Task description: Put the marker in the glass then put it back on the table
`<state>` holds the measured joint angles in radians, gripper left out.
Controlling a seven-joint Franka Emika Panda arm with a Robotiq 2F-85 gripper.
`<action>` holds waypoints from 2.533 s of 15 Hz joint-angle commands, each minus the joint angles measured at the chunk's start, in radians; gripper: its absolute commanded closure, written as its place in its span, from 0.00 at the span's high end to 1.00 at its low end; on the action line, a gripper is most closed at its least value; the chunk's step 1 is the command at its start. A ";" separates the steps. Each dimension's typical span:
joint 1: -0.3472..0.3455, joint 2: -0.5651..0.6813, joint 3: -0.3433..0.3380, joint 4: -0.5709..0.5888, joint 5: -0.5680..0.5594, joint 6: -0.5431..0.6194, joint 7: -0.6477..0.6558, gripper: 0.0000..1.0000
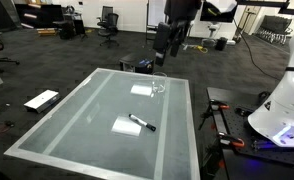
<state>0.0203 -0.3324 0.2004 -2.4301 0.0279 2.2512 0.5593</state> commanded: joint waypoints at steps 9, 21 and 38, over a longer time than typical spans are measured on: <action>0.007 0.256 0.044 -0.096 -0.116 0.328 0.251 1.00; 0.096 0.536 -0.123 -0.010 -0.229 0.528 0.223 1.00; 0.202 0.771 -0.246 0.132 -0.140 0.614 0.173 1.00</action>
<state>0.2013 0.4116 -0.0256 -2.3214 -0.1550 2.8401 0.7685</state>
